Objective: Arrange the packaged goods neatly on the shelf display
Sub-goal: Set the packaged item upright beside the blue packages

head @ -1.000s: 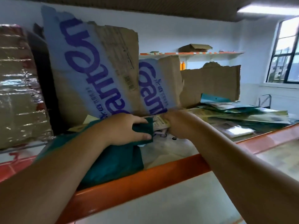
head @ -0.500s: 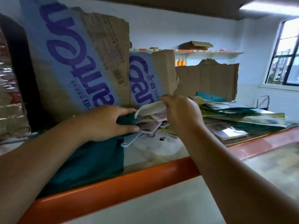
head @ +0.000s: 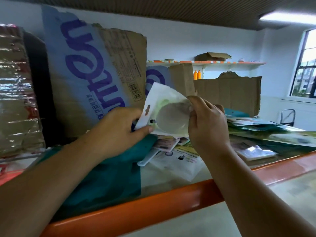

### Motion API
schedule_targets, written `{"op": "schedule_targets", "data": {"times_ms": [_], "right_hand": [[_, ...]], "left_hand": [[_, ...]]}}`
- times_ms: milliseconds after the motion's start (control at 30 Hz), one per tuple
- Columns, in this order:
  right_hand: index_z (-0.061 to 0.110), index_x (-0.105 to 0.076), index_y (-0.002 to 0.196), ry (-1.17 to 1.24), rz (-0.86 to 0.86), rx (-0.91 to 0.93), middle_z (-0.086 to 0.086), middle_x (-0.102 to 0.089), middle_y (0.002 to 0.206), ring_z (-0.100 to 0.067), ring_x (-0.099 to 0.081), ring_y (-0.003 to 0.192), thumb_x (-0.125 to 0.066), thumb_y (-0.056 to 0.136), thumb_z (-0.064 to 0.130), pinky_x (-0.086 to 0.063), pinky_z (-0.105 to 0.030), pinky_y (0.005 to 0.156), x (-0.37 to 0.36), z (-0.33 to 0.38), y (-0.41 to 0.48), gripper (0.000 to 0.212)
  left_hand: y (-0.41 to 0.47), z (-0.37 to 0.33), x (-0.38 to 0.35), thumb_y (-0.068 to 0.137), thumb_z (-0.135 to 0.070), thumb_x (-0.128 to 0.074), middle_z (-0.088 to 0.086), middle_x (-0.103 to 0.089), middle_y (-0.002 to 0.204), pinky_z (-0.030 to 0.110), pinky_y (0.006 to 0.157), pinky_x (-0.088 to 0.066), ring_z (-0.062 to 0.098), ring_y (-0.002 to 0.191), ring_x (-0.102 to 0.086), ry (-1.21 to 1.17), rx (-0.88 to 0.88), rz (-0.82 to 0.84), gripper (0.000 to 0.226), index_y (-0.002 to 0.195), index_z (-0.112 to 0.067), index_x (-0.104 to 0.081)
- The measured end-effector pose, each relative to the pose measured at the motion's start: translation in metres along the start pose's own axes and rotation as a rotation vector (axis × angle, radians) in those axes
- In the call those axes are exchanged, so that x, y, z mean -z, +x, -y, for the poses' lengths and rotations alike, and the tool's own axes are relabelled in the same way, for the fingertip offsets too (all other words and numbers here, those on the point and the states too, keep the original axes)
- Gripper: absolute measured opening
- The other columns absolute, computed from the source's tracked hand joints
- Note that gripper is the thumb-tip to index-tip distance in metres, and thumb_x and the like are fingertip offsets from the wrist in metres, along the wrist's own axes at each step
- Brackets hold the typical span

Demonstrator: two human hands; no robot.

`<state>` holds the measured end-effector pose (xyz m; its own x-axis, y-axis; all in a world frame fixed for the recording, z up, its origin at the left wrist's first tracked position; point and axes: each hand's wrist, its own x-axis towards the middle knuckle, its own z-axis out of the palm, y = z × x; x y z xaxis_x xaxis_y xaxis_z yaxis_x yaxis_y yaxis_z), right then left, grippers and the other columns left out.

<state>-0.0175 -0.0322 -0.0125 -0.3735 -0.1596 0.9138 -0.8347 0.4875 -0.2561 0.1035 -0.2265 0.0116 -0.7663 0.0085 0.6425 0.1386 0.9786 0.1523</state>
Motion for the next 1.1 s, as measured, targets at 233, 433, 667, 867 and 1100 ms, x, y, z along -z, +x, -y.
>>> {"op": "schedule_targets", "data": {"times_ms": [233, 433, 667, 867, 1100], "right_hand": [[0.031, -0.047, 0.142, -0.084, 0.233, -0.105, -0.003, -0.065, 0.126, -0.037, -0.062, 0.101, -0.043, 0.098, 0.018, -0.049, -0.04, 0.081, -0.003, 0.006, 0.002, 0.046], [0.026, -0.047, 0.145, 0.016, 0.349, -0.053, -0.007, -0.064, 0.129, -0.033, -0.063, 0.108, -0.047, 0.099, 0.024, -0.053, -0.046, 0.089, -0.008, 0.006, -0.001, 0.046], [0.025, -0.047, 0.147, -0.007, 0.522, 0.185, 0.006, -0.05, 0.149, -0.011, -0.042, 0.139, -0.037, 0.087, 0.071, -0.034, -0.037, 0.115, -0.006, 0.01, -0.003, 0.076], [0.03, -0.046, 0.147, -0.086, 0.586, 0.232, 0.009, -0.053, 0.146, -0.017, -0.049, 0.126, -0.047, 0.092, 0.034, -0.043, -0.04, 0.107, -0.006, 0.01, -0.002, 0.055], [0.036, -0.044, 0.148, -0.112, 0.539, 0.154, 0.013, -0.052, 0.146, -0.012, -0.052, 0.13, -0.049, 0.096, 0.004, -0.045, -0.036, 0.108, -0.005, 0.003, 0.003, 0.061]], "left_hand": [[-0.002, -0.015, 0.006, 0.064, -0.07, -0.073, -0.011, -0.007, 0.168, 0.051, 0.12, -0.025, 0.018, 0.154, -0.011, 0.221, -0.161, -0.03, 0.113, 0.156, -0.05, -0.009], [0.003, -0.018, -0.005, 0.085, -0.036, -0.062, -0.015, -0.038, 0.159, 0.054, 0.112, -0.033, 0.018, 0.15, -0.029, 0.534, -0.358, 0.163, 0.064, 0.146, -0.041, -0.045], [0.003, -0.007, -0.001, 0.078, -0.013, -0.051, -0.011, -0.064, 0.135, 0.046, 0.103, -0.039, 0.015, 0.131, -0.054, 0.447, -0.227, 0.043, 0.058, 0.13, -0.035, -0.063], [0.003, 0.003, 0.003, 0.088, -0.01, -0.066, -0.007, -0.065, 0.135, 0.041, 0.104, -0.043, 0.019, 0.126, -0.058, 0.359, -0.066, -0.022, 0.05, 0.134, -0.03, -0.066], [0.007, -0.008, 0.001, 0.094, -0.015, -0.06, -0.016, -0.055, 0.145, 0.034, 0.098, -0.045, 0.013, 0.129, -0.053, 0.397, -0.034, -0.033, 0.055, 0.142, -0.042, -0.055]]}}
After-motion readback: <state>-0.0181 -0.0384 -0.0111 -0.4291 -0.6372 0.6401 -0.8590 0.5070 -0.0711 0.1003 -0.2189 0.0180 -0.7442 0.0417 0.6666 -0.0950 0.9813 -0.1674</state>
